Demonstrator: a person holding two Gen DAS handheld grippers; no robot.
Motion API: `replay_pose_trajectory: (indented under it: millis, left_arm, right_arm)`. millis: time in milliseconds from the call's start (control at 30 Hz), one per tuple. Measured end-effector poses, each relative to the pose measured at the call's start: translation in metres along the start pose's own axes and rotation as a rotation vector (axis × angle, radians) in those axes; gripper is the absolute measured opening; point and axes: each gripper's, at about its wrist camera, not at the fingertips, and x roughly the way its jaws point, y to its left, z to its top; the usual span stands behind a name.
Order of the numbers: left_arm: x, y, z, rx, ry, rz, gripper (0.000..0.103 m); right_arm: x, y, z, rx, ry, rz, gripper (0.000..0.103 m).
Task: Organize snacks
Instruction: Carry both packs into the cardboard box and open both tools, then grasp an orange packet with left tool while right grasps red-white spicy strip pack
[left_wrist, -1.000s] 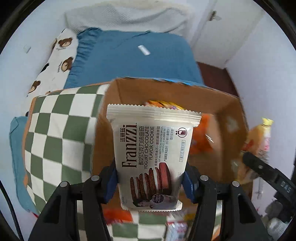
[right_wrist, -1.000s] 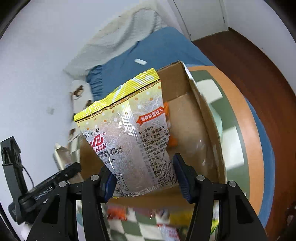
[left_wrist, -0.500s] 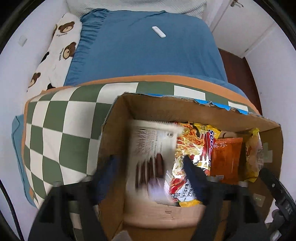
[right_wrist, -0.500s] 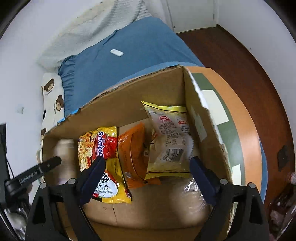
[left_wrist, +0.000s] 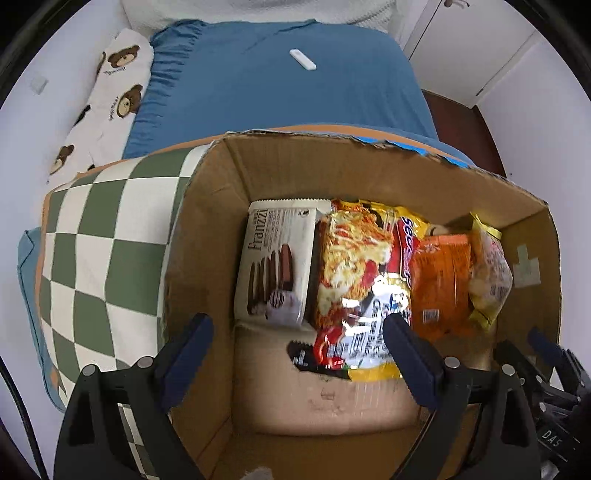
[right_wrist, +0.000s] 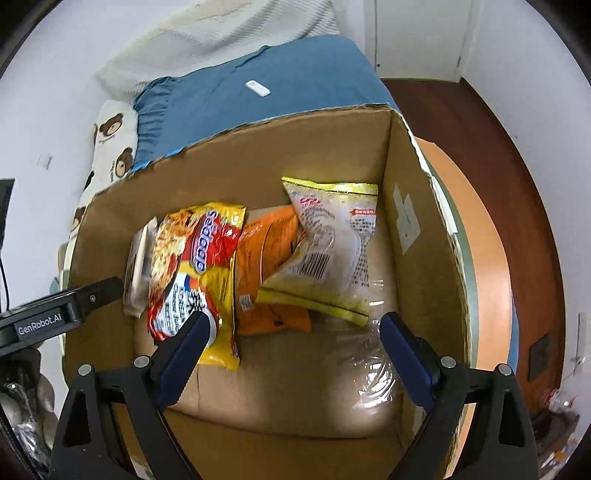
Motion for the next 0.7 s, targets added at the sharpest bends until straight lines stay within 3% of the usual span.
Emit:
replay_pose_trajectory:
  millis: [367, 700]
  left_arm:
    - [-0.048, -0.01, -0.064, -0.028, -0.186, 0.02, 0.094]
    - [-0.11, -0.014, -0.117, 0.015, -0.349, 0.011, 0.094]
  right_arm:
    - [-0.046, 0.006, -0.04, -0.125, -0.133, -0.026, 0.095]
    - [-0.113, 0.014, -0.083, -0.169, -0.265, -0.03, 0.095]
